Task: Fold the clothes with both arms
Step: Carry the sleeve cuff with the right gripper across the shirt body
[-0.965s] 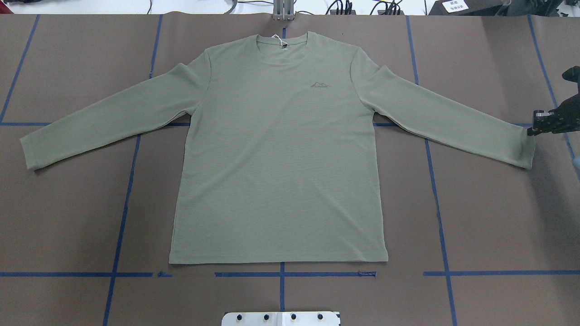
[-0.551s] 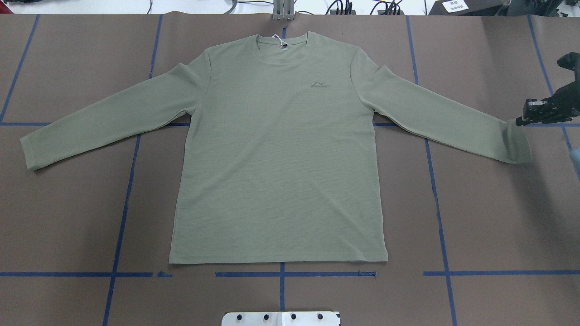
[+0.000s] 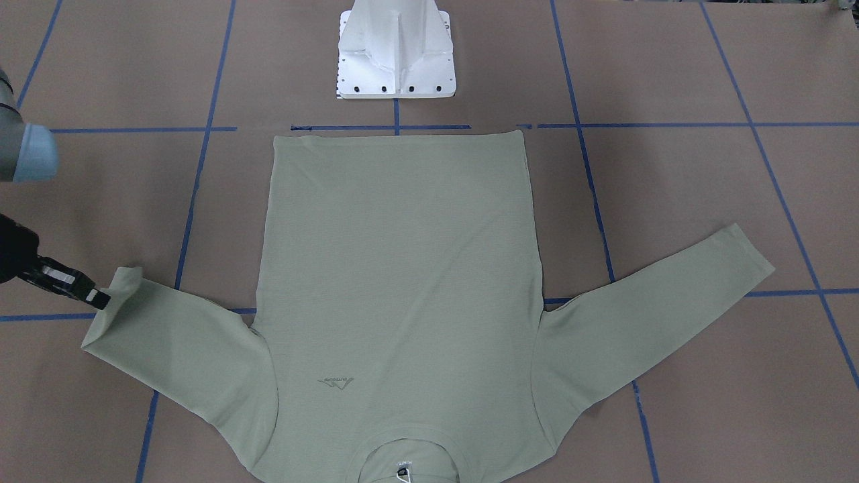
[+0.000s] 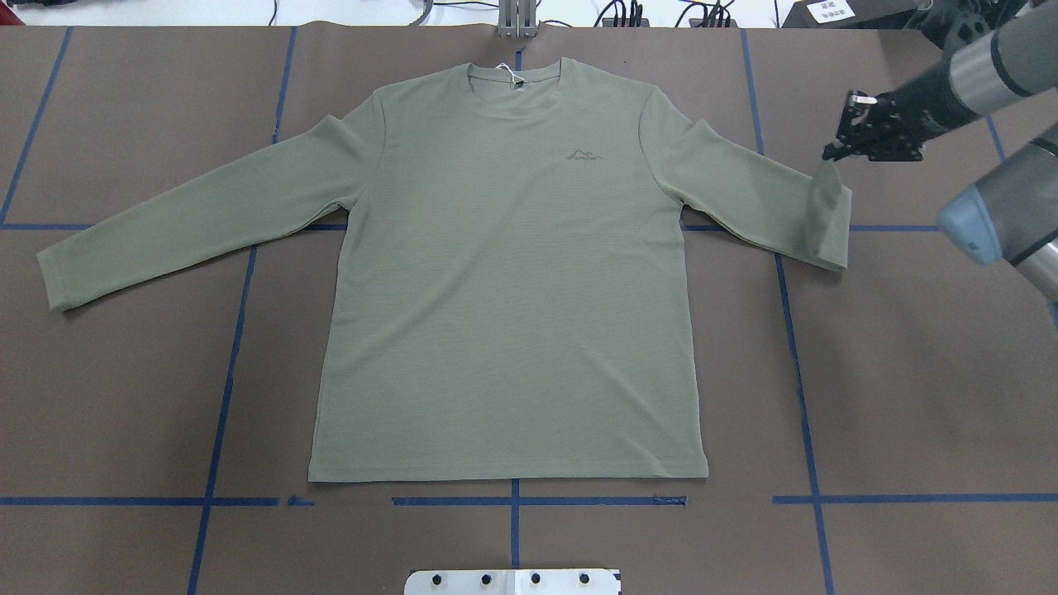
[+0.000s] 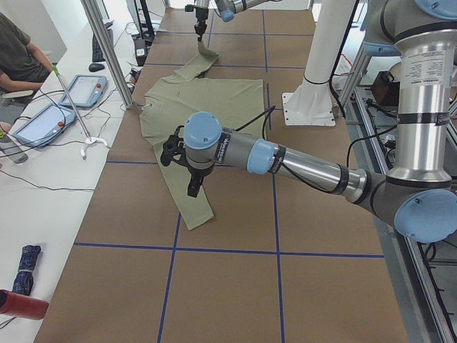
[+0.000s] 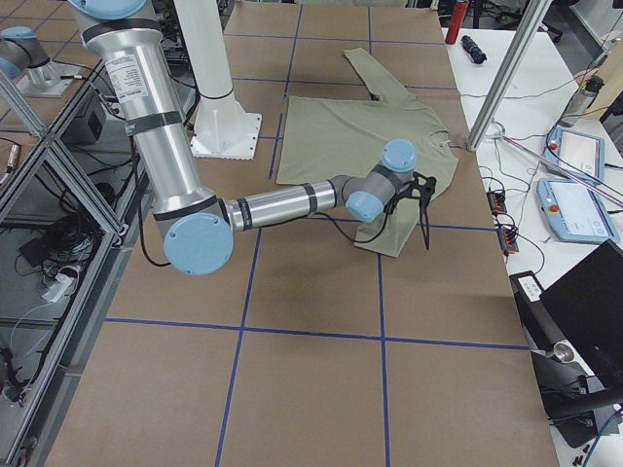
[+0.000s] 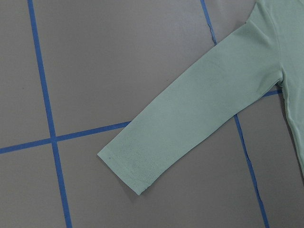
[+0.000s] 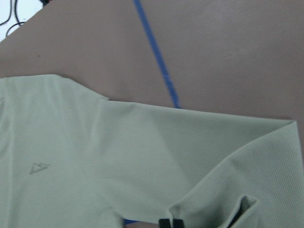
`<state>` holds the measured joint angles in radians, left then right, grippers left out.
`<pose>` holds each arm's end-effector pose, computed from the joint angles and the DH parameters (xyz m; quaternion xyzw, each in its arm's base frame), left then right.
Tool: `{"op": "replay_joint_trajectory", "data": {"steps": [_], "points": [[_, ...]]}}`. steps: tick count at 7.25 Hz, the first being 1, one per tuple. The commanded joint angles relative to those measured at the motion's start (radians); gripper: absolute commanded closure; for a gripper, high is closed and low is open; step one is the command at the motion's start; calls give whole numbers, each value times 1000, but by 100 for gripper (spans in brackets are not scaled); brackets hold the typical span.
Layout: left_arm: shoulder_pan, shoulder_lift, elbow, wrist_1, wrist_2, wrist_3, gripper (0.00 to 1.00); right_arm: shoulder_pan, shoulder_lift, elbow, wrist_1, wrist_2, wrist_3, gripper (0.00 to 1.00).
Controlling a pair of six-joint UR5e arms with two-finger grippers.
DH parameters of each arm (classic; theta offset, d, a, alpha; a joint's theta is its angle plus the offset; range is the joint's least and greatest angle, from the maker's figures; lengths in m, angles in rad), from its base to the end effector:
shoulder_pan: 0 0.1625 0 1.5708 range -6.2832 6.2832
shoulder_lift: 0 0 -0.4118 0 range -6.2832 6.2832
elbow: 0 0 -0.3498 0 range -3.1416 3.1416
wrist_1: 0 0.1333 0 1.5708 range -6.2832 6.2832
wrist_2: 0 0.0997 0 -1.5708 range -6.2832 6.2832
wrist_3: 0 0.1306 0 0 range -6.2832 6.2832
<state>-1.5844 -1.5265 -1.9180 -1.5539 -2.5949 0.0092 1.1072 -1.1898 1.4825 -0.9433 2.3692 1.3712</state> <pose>-0.0276 -0.4301 0.5066 0.1298 0.4835 0.0679 0.8630 -0.2421 -0.5732 0.4197 -0.0278 -0.5366 0.2068 0.8177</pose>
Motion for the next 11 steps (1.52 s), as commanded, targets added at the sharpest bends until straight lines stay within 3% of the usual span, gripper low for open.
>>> {"op": "replay_joint_trajectory", "data": {"steps": [1, 3, 4, 5, 6, 7, 8, 9, 10, 11], "points": [[1, -3, 2, -2, -1, 2, 0, -198, 230, 2, -60, -235, 329, 100], [3, -6, 4, -3, -1, 3, 0, -369, 431, -42, -152, -509, 481, 100], [3, -7, 5, -3, -1, 3, 0, -441, 584, -182, -150, -618, 486, 100], [3, -12, 5, -5, -1, 3, 0, -526, 731, -381, -135, -731, 486, 100], [3, -14, 10, -5, -1, 3, 0, -597, 793, -484, -88, -814, 486, 100], [3, -15, 10, -3, -1, 3, 0, -624, 805, -529, -48, -834, 480, 100], [3, -15, 13, -3, -1, 3, 0, -632, 876, -639, -16, -846, 476, 100], [3, -12, 13, -5, -1, 3, 0, -633, 897, -677, 13, -849, 476, 89], [6, -11, 33, -6, -16, 5, 0, -635, 915, -709, 15, -852, 477, 32], [18, -11, 39, -5, -71, 3, 0, -636, 930, -715, 15, -857, 480, 2]]}}
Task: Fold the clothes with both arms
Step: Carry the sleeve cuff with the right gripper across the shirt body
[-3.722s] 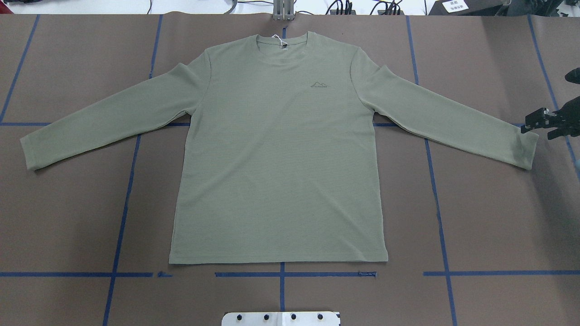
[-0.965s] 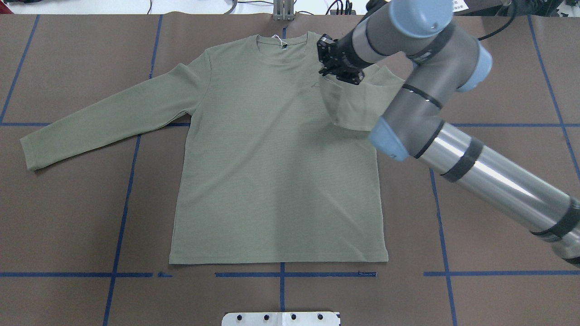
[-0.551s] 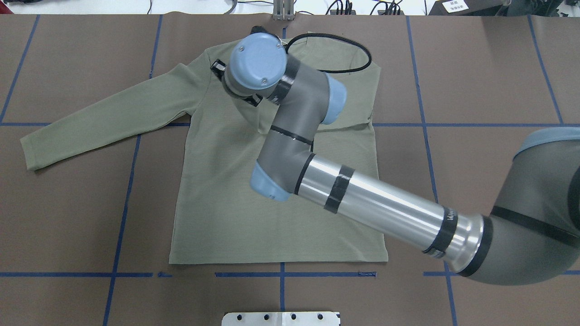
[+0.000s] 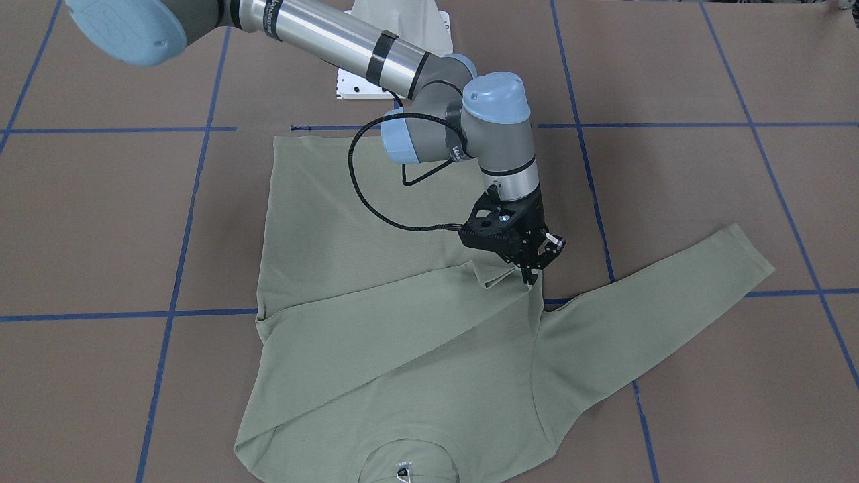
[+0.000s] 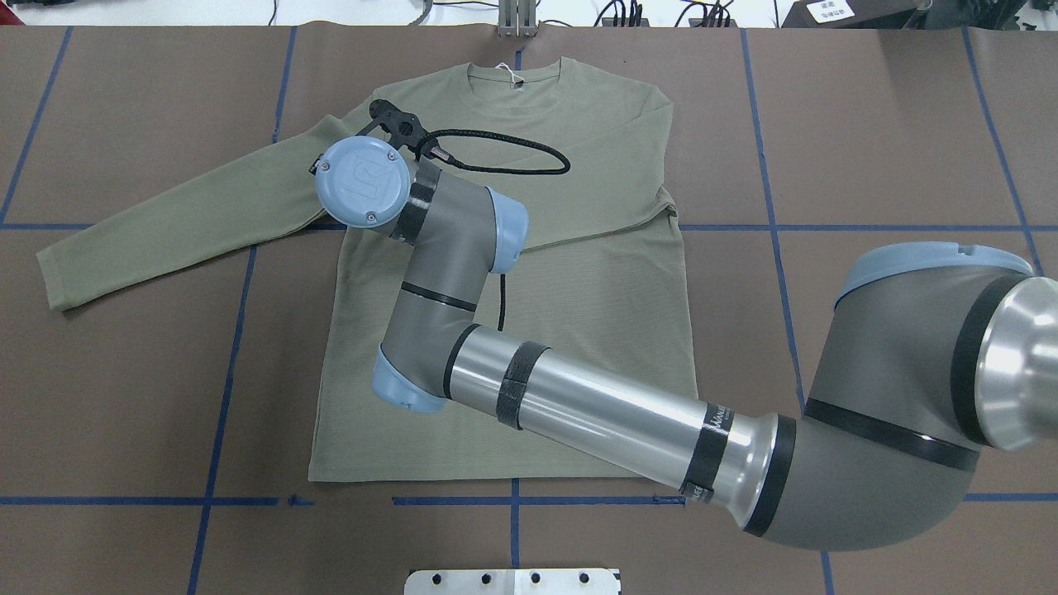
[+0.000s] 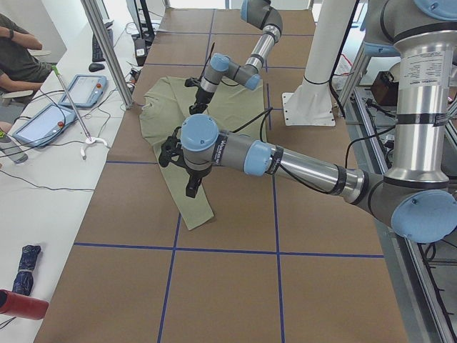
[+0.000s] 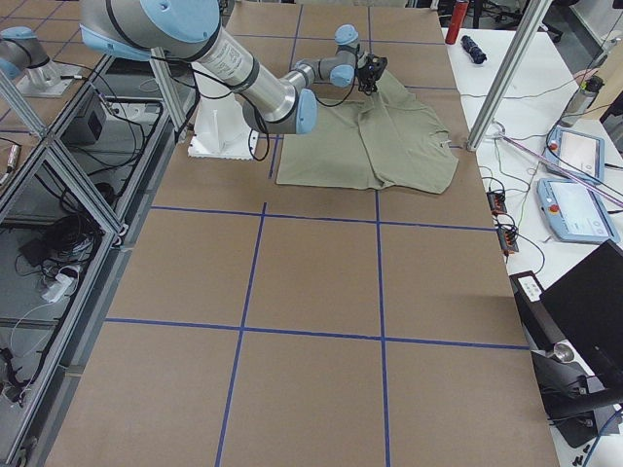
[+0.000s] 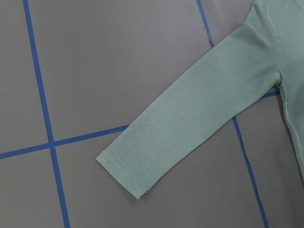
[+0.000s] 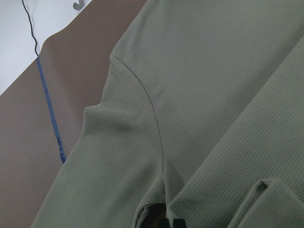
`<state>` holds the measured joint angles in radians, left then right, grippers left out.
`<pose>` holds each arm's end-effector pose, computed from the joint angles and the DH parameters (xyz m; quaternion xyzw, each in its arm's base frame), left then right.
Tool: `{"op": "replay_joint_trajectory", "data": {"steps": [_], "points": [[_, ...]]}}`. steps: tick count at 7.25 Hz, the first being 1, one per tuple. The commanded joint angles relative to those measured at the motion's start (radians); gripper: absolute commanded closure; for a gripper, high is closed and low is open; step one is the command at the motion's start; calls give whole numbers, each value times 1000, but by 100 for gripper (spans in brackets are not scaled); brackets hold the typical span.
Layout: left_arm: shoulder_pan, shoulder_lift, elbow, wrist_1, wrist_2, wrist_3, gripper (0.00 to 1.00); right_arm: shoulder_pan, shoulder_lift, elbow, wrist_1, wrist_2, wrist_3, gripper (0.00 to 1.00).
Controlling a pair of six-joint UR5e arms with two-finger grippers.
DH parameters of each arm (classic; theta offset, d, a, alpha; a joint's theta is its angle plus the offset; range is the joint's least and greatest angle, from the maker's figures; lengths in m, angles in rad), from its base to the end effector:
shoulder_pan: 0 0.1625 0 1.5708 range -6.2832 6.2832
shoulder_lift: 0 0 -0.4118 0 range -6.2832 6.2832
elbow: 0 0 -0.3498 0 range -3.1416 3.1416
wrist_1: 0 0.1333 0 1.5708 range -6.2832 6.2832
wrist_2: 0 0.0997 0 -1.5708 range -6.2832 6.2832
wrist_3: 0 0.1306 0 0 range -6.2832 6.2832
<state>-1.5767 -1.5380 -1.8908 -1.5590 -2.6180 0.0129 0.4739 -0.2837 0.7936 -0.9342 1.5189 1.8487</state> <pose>-0.0228 -0.4355 0.5107 0.1235 0.4941 0.0716 0.8576 -0.7018 -0.5174 0.0699 0.0747 -0.5374 0.3214 0.7761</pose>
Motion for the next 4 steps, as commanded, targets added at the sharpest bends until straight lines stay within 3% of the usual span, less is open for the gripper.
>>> {"op": "replay_joint_trajectory", "data": {"steps": [1, 2, 3, 4], "points": [[49, -7, 27, -4, -56, -31, 0, -1, 40, -14, -3, -2, 19, 1], [90, -39, 73, -88, -53, -112, 0, 0, 31, 42, -49, 9, 26, 0], [115, -42, 175, -284, -36, -195, 0, 3, -33, 208, -201, 58, 24, 0], [127, -107, 337, -458, -18, -349, 0, 24, -164, 437, -289, 91, 20, 0]]}}
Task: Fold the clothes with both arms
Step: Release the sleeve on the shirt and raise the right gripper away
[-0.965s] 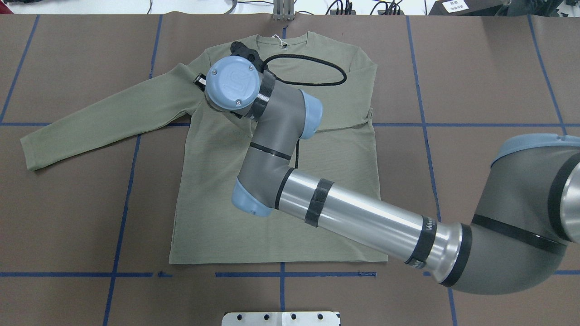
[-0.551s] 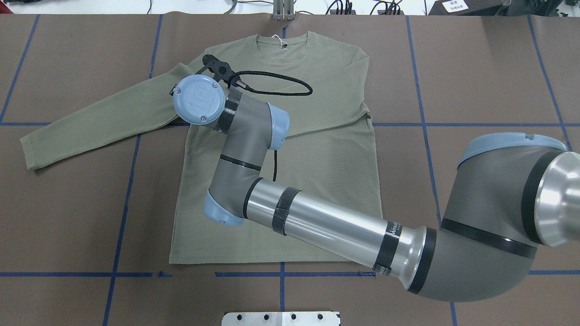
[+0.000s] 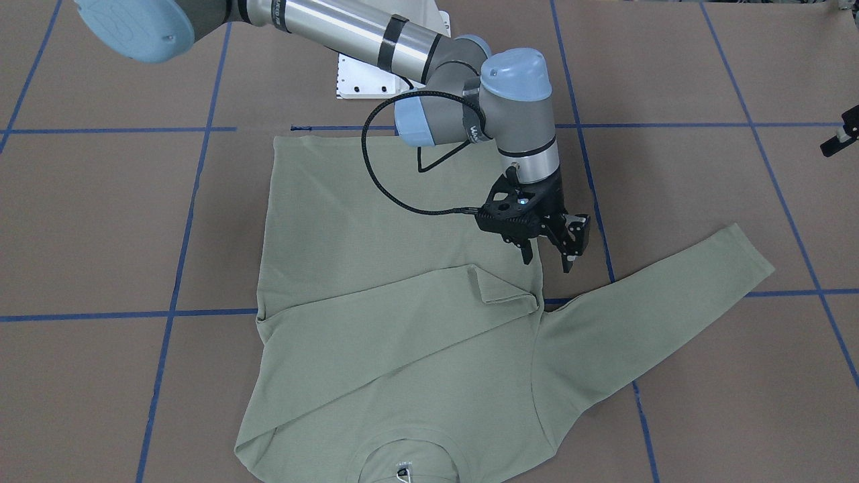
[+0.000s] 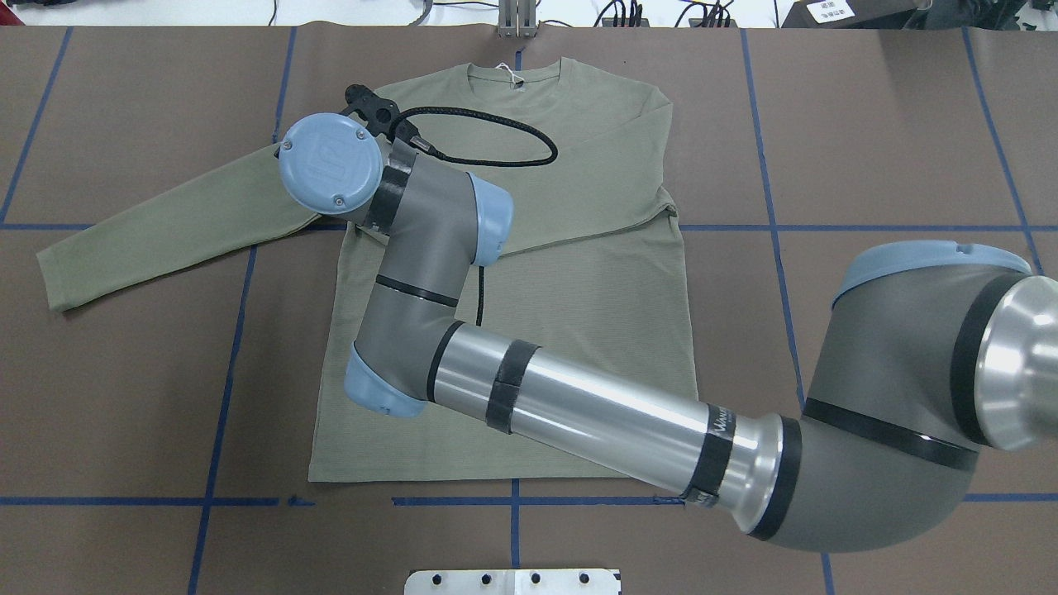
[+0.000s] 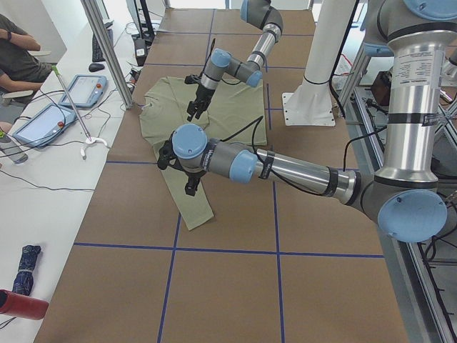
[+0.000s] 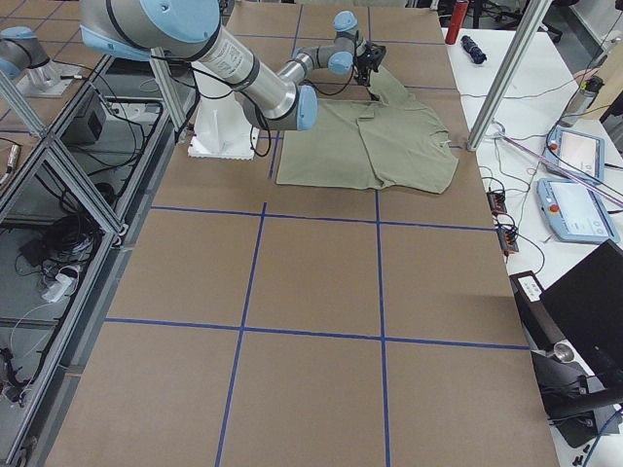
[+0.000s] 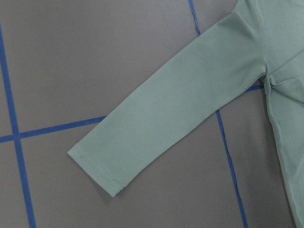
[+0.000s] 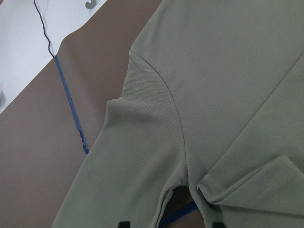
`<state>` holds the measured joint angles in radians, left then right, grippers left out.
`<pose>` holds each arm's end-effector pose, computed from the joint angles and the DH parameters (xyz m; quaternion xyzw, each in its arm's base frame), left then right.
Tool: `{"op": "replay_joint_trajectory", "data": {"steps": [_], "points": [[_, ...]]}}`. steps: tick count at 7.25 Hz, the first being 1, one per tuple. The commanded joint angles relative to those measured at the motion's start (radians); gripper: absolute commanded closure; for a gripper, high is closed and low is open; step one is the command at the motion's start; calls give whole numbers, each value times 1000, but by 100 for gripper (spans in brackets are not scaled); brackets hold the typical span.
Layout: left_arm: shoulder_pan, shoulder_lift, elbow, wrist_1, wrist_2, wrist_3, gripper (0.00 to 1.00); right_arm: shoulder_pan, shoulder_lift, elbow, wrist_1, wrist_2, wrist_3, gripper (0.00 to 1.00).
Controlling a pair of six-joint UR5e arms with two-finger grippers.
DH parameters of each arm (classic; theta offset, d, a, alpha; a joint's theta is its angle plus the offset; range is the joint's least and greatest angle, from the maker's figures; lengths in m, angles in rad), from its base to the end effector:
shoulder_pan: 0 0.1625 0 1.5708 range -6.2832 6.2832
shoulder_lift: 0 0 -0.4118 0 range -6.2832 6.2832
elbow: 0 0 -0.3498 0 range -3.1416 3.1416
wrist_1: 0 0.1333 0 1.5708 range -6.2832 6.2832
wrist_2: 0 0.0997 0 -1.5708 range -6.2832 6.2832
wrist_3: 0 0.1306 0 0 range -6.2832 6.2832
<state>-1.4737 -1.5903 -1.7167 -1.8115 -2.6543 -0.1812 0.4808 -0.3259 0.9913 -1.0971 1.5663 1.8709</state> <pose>0.0276 -0.4683 0.5334 0.1011 0.5241 0.0686 0.8428 -0.6701 -0.5006 0.0425 0.0505 -0.5369 0.3216 0.7783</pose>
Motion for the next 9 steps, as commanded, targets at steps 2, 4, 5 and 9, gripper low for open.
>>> {"op": "replay_joint_trajectory", "data": {"steps": [2, 4, 5, 9], "points": [[181, -108, 354, -473, 220, -356, 0, 73, -330, 451, -129, 113, -30, 0], [228, -143, 524, -629, 258, -435, 6, 134, -546, 661, -126, 185, -108, 0], [231, -178, 602, -658, 258, -431, 10, 151, -638, 747, -124, 201, -181, 0], [239, -178, 609, -660, 290, -442, 17, 168, -713, 796, -122, 201, -199, 0]]}}
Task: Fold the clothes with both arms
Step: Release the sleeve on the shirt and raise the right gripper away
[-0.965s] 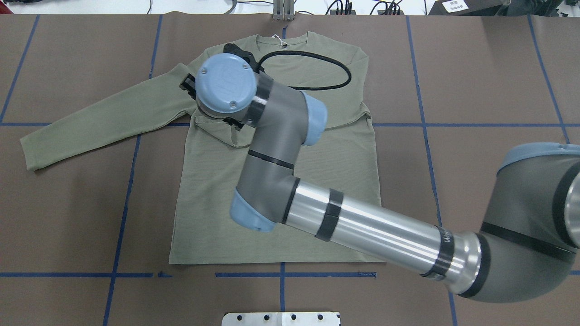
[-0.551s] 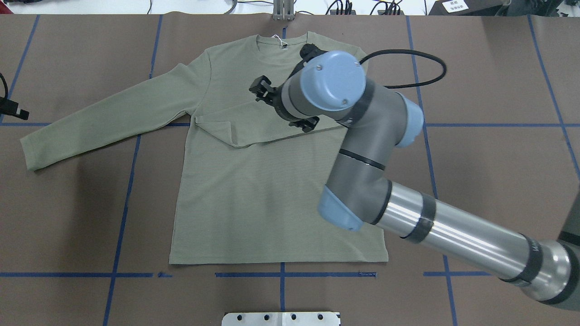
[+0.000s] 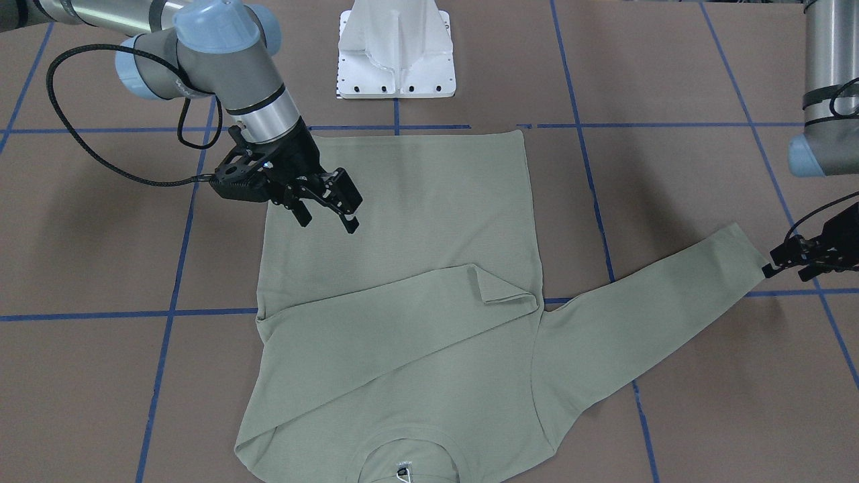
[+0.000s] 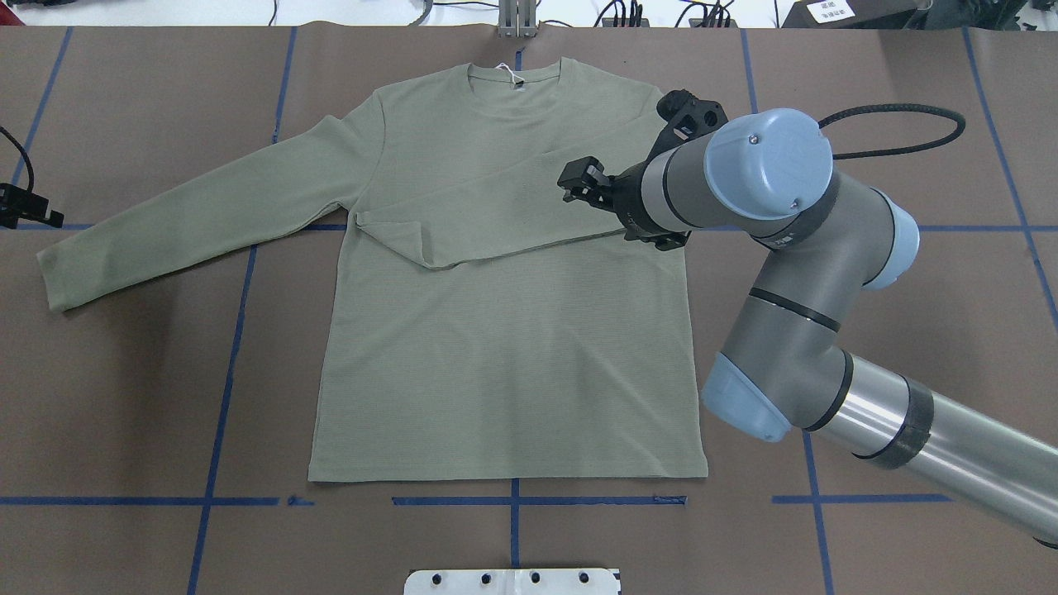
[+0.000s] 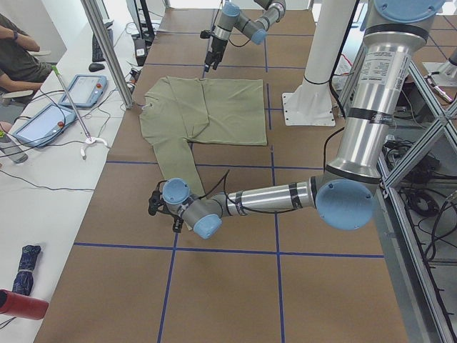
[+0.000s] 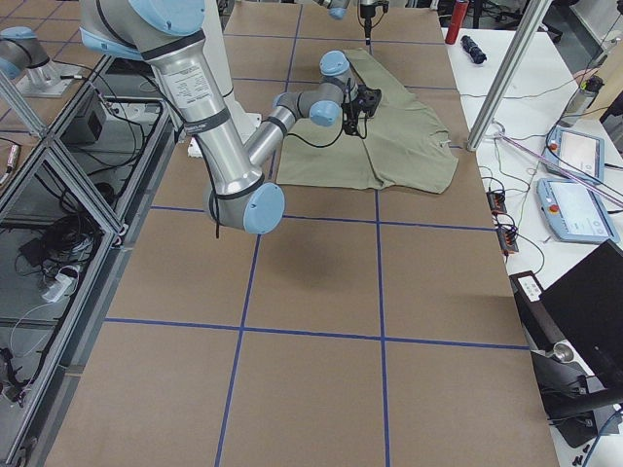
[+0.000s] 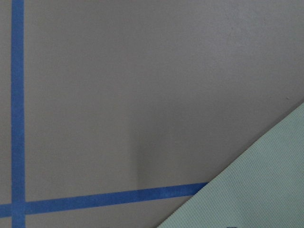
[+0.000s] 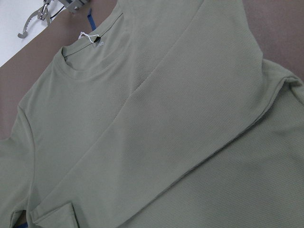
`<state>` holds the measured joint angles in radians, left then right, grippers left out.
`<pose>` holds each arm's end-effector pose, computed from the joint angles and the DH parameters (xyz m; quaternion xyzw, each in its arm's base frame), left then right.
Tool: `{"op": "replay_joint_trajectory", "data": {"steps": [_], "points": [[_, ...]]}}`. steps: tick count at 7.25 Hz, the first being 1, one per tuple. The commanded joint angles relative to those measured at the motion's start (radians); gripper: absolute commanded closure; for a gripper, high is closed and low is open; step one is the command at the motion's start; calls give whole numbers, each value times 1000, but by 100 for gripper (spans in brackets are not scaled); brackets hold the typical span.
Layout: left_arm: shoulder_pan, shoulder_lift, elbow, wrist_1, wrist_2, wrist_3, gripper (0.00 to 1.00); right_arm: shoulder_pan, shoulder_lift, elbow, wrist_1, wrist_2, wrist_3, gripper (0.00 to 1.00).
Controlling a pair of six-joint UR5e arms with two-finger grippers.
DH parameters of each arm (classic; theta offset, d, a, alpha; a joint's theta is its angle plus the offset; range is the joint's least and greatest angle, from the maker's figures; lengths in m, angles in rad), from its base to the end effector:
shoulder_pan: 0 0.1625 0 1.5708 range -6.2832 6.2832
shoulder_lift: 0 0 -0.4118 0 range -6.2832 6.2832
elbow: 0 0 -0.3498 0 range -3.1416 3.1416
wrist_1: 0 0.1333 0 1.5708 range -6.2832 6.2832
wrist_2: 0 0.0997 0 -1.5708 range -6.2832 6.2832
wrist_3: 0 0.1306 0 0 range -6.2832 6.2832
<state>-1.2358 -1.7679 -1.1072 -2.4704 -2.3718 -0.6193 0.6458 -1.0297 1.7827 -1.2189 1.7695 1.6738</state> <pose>0.1442 -0.5345 0.6727 0.0845 0.4608 -0.0038 0.8835 -0.4356 -0.4629 0.2447 0.0586 -0.5257 0.2613 0.8074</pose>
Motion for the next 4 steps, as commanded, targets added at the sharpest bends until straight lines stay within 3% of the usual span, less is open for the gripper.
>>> {"op": "replay_joint_trajectory", "data": {"steps": [1, 4], "points": [[1, 1, 1, 1, 16, -3, 19, 3, -9, 9, -1, -4, -2, 0], [34, 13, 1, 4, 22, -7, 26, 5, -12, 18, -2, -4, -2, 0]]}}
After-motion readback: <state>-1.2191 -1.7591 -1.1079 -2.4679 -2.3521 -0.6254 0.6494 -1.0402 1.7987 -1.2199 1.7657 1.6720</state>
